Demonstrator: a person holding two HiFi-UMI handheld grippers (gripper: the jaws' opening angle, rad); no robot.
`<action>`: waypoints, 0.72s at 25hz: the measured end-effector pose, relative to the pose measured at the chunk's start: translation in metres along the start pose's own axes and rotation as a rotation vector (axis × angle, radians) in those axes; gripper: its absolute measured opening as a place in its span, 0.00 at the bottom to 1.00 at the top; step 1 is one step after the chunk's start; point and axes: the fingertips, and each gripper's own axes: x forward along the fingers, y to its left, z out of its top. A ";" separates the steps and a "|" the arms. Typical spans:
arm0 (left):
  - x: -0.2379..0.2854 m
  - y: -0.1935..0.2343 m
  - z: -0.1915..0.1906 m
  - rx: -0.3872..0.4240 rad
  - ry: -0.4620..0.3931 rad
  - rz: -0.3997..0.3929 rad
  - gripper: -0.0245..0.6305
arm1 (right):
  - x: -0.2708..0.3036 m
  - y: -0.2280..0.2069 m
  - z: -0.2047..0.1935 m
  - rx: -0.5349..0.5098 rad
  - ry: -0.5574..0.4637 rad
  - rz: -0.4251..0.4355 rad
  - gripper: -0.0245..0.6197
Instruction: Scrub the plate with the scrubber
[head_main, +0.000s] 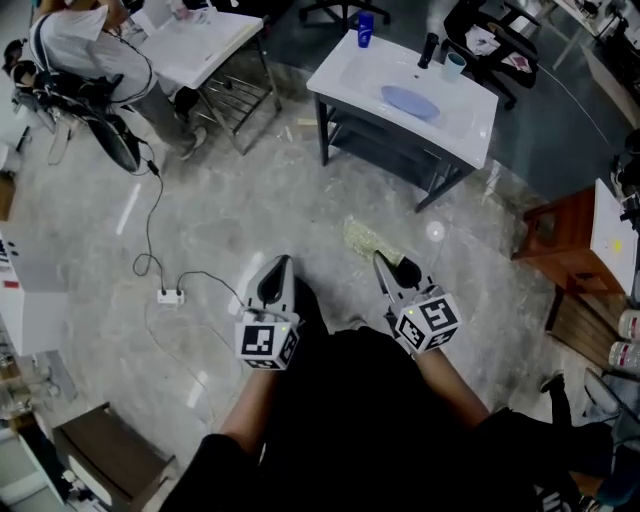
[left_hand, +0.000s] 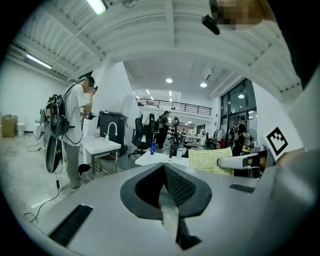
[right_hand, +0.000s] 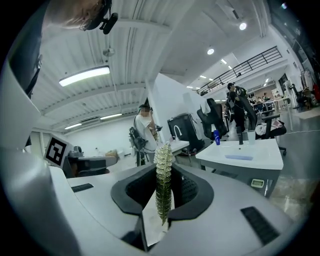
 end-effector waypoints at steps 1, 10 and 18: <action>0.005 0.010 0.002 -0.004 0.000 -0.002 0.04 | 0.010 0.001 0.000 0.001 0.008 -0.009 0.14; 0.073 0.128 0.020 -0.085 0.025 -0.065 0.04 | 0.145 0.007 0.019 0.116 0.047 -0.089 0.14; 0.147 0.199 0.077 -0.065 -0.006 -0.162 0.04 | 0.241 0.014 0.050 0.081 0.054 -0.161 0.14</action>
